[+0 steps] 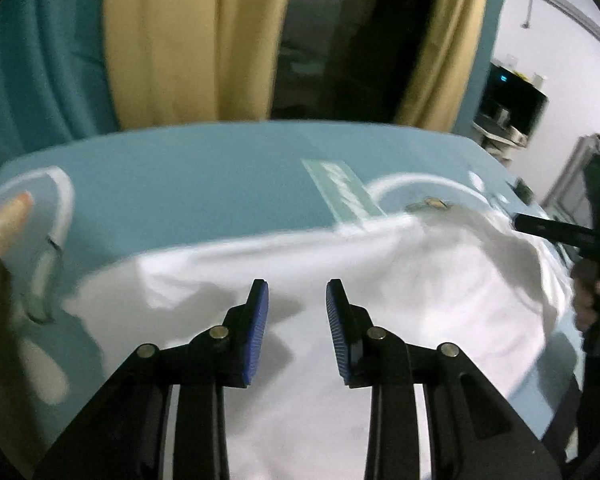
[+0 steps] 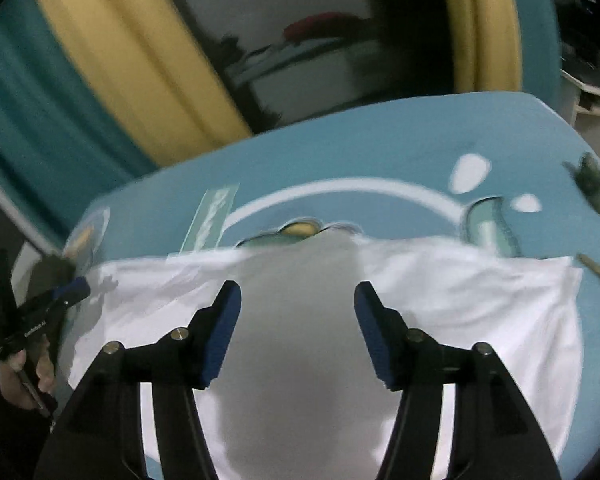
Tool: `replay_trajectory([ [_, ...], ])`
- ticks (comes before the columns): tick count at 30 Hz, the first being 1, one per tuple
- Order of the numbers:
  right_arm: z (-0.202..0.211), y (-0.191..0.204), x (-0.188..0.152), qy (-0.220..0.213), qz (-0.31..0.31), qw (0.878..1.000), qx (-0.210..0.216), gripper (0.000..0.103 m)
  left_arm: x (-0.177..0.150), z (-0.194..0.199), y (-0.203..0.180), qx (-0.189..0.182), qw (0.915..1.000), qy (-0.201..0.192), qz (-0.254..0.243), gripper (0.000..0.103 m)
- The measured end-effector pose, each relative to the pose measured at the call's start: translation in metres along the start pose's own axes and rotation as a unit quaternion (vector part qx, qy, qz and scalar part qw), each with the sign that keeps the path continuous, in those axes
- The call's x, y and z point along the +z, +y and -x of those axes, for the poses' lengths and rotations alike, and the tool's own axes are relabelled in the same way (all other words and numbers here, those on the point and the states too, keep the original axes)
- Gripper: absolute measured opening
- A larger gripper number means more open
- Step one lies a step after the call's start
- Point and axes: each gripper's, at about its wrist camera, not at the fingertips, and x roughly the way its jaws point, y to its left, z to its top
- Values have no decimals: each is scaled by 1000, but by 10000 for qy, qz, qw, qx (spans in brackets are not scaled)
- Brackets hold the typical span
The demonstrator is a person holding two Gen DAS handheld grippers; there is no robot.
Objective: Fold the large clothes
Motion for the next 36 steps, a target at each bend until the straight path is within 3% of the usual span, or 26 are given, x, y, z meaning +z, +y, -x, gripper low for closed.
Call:
replay_trajectory([
  [4, -20, 16, -14, 271, 264, 9991, -187, 59, -22, -9, -8, -477, 9982, 264, 245, 32],
  [8, -33, 10, -27, 385, 291, 9978, -444, 59, -41, -16, -7, -326, 9989, 310, 157, 35],
  [10, -31, 13, -32, 309, 417, 9974, -502, 59, -46, -17, -3, -104, 9990, 387, 186, 50],
  [16, -14, 17, -38, 211, 478, 9961, -704, 60, -51, -12, 2, -41, 9988, 305, 381, 51],
  [18, -6, 17, -40, 134, 499, 9956, -785, 71, -52, -7, 3, 26, 9988, 262, 415, 51],
  [20, -1, 19, -42, 31, 491, 9952, -848, 97, -53, 1, 1, 85, 9991, 155, 382, 52],
  [21, 6, 18, -45, -34, 479, 9955, -815, 101, -54, 6, -1, 103, 9993, 78, 353, 52],
  [30, 44, 8, -71, -184, 395, 9940, -1005, 102, -66, 45, -25, 158, 9987, -431, 200, 52],
  [36, 71, -23, -99, -183, -29, 9932, -1148, 102, -77, 48, -46, 140, 9993, -339, 49, 52],
])
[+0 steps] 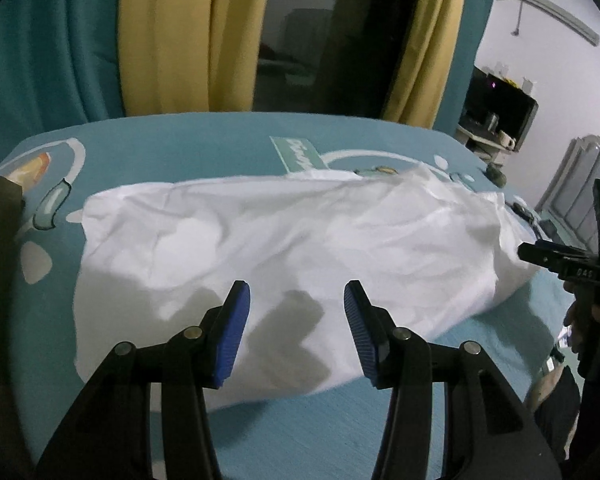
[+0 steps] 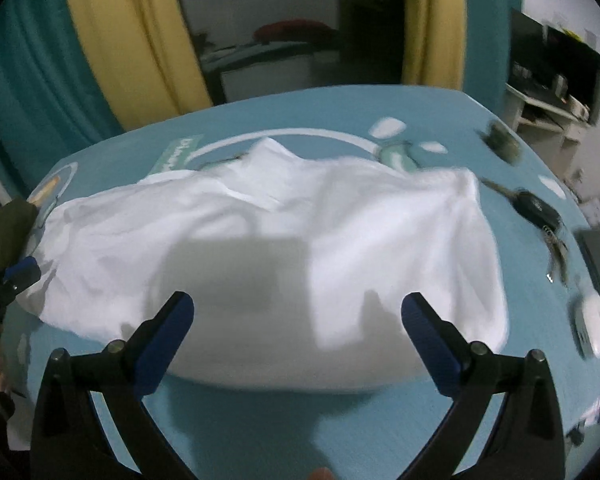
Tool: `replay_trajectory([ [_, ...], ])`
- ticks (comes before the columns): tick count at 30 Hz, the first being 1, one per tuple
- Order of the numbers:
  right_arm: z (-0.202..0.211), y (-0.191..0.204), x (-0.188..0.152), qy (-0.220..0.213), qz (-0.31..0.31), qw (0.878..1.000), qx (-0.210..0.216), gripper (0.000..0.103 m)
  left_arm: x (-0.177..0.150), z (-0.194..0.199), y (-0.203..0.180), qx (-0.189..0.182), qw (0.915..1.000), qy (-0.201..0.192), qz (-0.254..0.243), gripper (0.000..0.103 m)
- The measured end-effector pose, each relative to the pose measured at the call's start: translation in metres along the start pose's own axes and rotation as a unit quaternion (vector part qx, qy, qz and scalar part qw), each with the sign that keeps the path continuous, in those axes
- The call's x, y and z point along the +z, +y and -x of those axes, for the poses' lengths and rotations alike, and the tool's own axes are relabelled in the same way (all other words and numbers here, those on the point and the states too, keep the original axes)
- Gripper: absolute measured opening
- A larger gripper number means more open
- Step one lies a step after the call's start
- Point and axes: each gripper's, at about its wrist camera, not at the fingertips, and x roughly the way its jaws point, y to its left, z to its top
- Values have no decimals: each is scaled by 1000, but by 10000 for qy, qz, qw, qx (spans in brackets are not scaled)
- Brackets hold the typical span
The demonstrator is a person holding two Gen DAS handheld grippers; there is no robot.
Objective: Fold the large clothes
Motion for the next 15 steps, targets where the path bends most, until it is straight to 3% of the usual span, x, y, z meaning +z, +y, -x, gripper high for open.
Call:
replay_trajectory([
  [8, 15, -67, -39, 166, -782, 9965, -233, 102, -6, -9, -23, 15, 9997, 174, -149, 52],
  [15, 6, -77, -38, 41, -1206, 9923, 294, 102, 10, -19, -45, -78, 9991, 72, -405, 52],
])
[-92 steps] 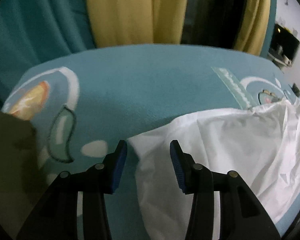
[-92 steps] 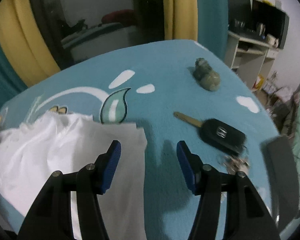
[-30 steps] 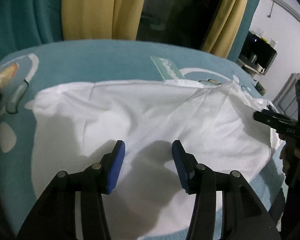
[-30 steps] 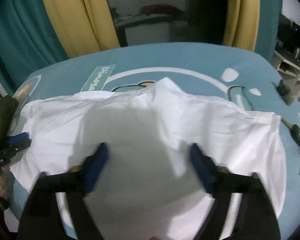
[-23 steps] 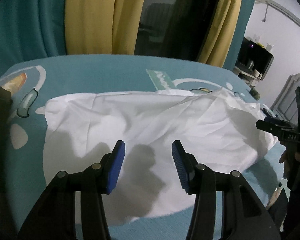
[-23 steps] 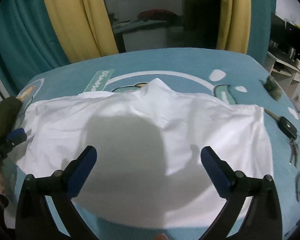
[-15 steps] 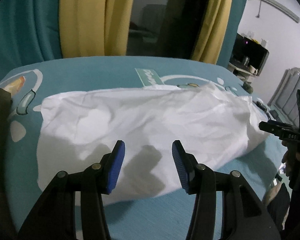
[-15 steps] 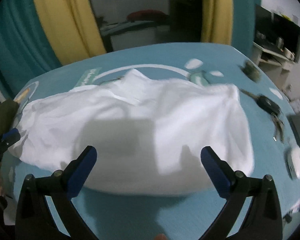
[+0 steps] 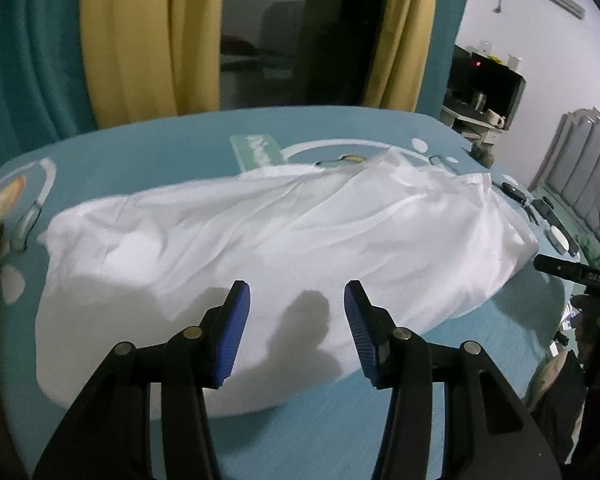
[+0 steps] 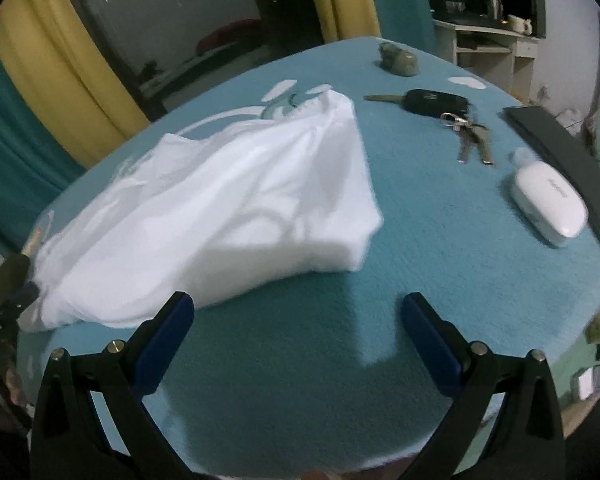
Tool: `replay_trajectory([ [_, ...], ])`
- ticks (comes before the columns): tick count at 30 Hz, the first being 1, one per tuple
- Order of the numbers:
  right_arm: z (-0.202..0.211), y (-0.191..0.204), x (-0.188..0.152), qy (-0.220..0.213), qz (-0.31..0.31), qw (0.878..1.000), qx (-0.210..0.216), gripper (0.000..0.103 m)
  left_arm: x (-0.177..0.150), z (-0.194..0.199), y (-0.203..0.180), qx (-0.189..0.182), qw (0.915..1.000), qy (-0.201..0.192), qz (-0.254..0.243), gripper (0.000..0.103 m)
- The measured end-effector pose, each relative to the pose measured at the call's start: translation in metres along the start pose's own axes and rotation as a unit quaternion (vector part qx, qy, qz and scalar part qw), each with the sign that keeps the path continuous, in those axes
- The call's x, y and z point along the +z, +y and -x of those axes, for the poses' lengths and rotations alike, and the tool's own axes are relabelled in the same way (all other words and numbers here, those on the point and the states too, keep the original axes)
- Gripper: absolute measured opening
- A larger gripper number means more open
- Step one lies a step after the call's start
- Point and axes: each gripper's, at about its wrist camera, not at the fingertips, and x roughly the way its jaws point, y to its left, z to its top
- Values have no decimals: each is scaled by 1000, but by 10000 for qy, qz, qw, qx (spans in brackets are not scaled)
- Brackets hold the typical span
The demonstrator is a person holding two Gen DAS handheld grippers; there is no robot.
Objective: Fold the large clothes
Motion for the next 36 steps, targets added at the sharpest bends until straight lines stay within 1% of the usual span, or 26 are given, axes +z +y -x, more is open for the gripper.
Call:
replay_trajectory([
  [4, -16, 16, 7, -180, -103, 9986, 481, 103, 14, -11, -12, -47, 9997, -134, -211, 52],
  [7, -29, 30, 13, -252, -355, 9951, 884, 103, 24, -19, -13, -79, 9996, -178, -194, 52],
  [11, -53, 52, 24, -18, -707, 9822, 1742, 103, 38, -28, -12, -176, 9990, -400, 10, 52],
  [13, -62, 64, 28, -26, -709, 9814, 1786, 103, 45, -38, -13, -324, 9984, -406, 228, 52],
  [14, -66, 68, 31, -41, -768, 9807, 1799, 103, 48, -46, -14, -348, 9982, -345, 345, 52],
  [15, -68, 70, 32, -72, -841, 9800, 1804, 103, 50, -54, -16, -429, 9978, -254, 437, 52],
  [16, -70, 75, 33, -61, -848, 9797, 1815, 103, 50, -66, -18, -563, 9973, -82, 454, 52],
  [17, -73, 81, 33, 1, -785, 9797, 1846, 97, 48, -80, -22, -624, 9971, 211, 389, 52],
  [18, -79, 91, 34, 66, -639, 9821, 1773, 91, 43, -96, -26, -574, 9964, 520, 351, 51],
  [19, -83, 98, 32, 135, -563, 9829, 1746, 68, 41, -96, -27, -453, 9979, 325, 318, 51],
  [20, -89, 101, 31, 265, -546, 9815, 1818, 32, 42, -96, -27, -401, 9979, 356, 350, 52],
  [21, -99, 103, 28, 471, -640, 9766, 1997, 25, 42, -96, -28, -352, 9981, 380, 334, 52],
  [22, -99, 106, 26, 408, -646, 9757, 2055, 25, 42, -96, -28, -310, 9983, 378, 318, 52],
  [23, -97, 109, 26, 371, -539, 9771, 2026, 23, 41, -96, -27, -331, 9982, 374, 324, 52],
  [25, -89, 109, 28, 214, -458, 9753, 2152, 22, 40, -94, -26, -393, 9980, 383, 306, 52],
  [29, -77, 101, 34, 47, -489, 9760, 2122, 20, 42, -90, -29, -576, 9967, 493, 303, 52],
  [31, -64, 93, 39, -84, -489, 9779, 2030, 19, 43, -88, -34, -745, 9954, 514, 304, 52],
  [33, -51, 85, 44, -215, -445, 9823, 1805, 19, 42, -87, -40, -825, 9952, 498, 178, 52],
  [35, -43, 82, 50, -257, -385, 9864, 1579, 19, 36, -90, -45, -973, 9937, 553, 113, 52],
  [36, -40, 81, 51, -229, -320, 9880, 1493, 19, 33, -89, -50, -972, 9942, 467, -13, 52],
])
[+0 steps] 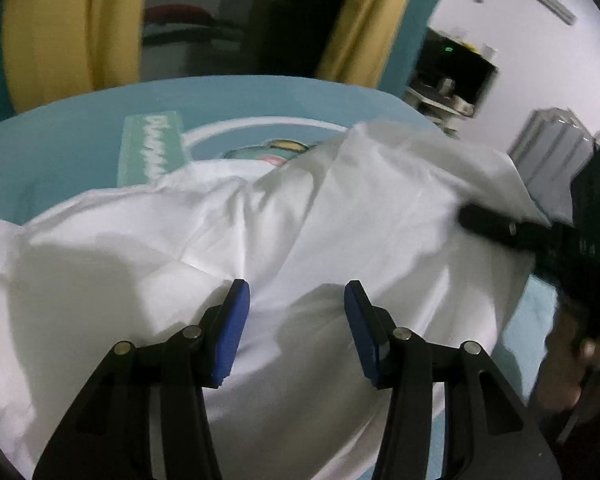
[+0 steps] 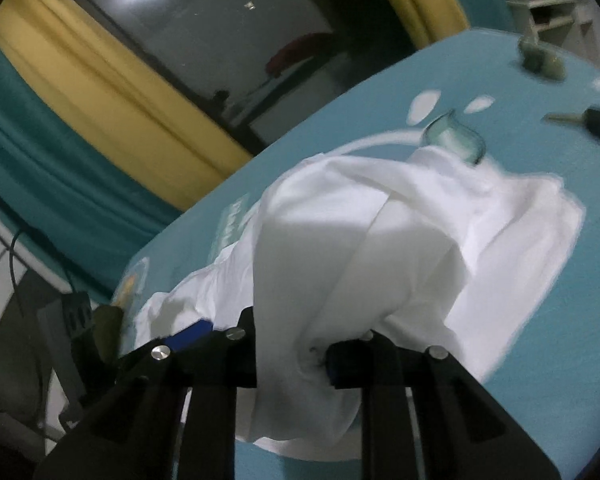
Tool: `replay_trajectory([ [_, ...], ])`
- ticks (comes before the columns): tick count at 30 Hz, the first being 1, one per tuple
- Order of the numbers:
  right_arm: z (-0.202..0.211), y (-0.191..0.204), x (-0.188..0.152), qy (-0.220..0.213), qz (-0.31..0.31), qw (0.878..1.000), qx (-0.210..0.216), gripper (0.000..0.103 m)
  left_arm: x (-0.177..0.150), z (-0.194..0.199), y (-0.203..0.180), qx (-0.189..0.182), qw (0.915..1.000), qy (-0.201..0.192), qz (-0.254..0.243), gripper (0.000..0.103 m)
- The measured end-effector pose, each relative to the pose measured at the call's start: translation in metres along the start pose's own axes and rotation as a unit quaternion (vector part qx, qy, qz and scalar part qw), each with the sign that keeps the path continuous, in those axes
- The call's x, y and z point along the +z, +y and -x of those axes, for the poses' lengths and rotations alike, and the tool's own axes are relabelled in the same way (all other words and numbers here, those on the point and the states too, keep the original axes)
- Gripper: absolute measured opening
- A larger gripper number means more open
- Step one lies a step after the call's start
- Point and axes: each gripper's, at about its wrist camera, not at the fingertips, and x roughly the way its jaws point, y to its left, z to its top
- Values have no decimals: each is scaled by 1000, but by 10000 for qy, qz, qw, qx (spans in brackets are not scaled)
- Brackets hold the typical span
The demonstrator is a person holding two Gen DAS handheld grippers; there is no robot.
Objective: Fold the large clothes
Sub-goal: 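Grasp the folded shirt with the right tool and lift it, then lower the shirt bundle onto the bed and open the right tool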
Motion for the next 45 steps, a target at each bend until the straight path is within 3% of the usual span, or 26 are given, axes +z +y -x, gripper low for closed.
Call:
replay_trajectory([
  [2, -1, 11, 1, 87, 204, 9995, -228, 19, -1, -1, -7, 96, 9999, 4, -112, 52],
  [5, -4, 37, 1, 108, 712, 9951, -675, 19, 0, 8, 0, -58, 10000, 30, 75, 52],
  [8, -6, 63, 5, 57, 1179, 9879, -1003, 19, 0, 33, 14, -101, 9995, -244, 176, 52],
  [12, -18, 112, 4, 56, 2080, 9680, -1404, 19, -3, 80, 36, 50, 9972, -728, 187, 52],
  [16, -37, 160, -17, 190, 2935, 9437, -1516, 19, -10, 125, 62, 402, 9926, -1131, 192, 52],
  [21, -90, 214, -66, 929, 3729, 9124, -1408, 25, -23, 165, 90, 852, 9864, -1401, 149, 52],
  [24, -115, 232, -98, 1373, 3909, 9026, -1171, 44, -32, 184, 107, 1044, 9828, -1497, 296, 52],
  [26, -120, 242, -112, 1512, 4082, 8956, -917, 78, -40, 198, 123, 1171, 9795, -1561, 495, 52],
  [28, -117, 256, -126, 1605, 4292, 8873, -522, 87, -44, 205, 135, 1290, 9770, -1571, 651, 52],
  [31, -110, 264, -139, 1750, 4462, 8776, -137, 87, -49, 210, 153, 1408, 9742, -1519, 893, 52],
  [35, -92, 252, -133, 1795, 4276, 8855, 279, 87, -44, 213, 156, 1288, 9739, -1567, 1018, 52],
  [38, -65, 240, -128, 1671, 4101, 8941, 668, 87, -30, 210, 142, 1030, 9767, -1670, 870, 59],
  [41, -38, 226, -122, 1327, 4109, 8998, 626, 87, -14, 196, 119, 830, 9821, -1611, 511, 60],
  [45, -12, 196, -107, 994, 3795, 9195, 262, 87, 3, 150, 96, 617, 9912, -1173, 34, 62],
])
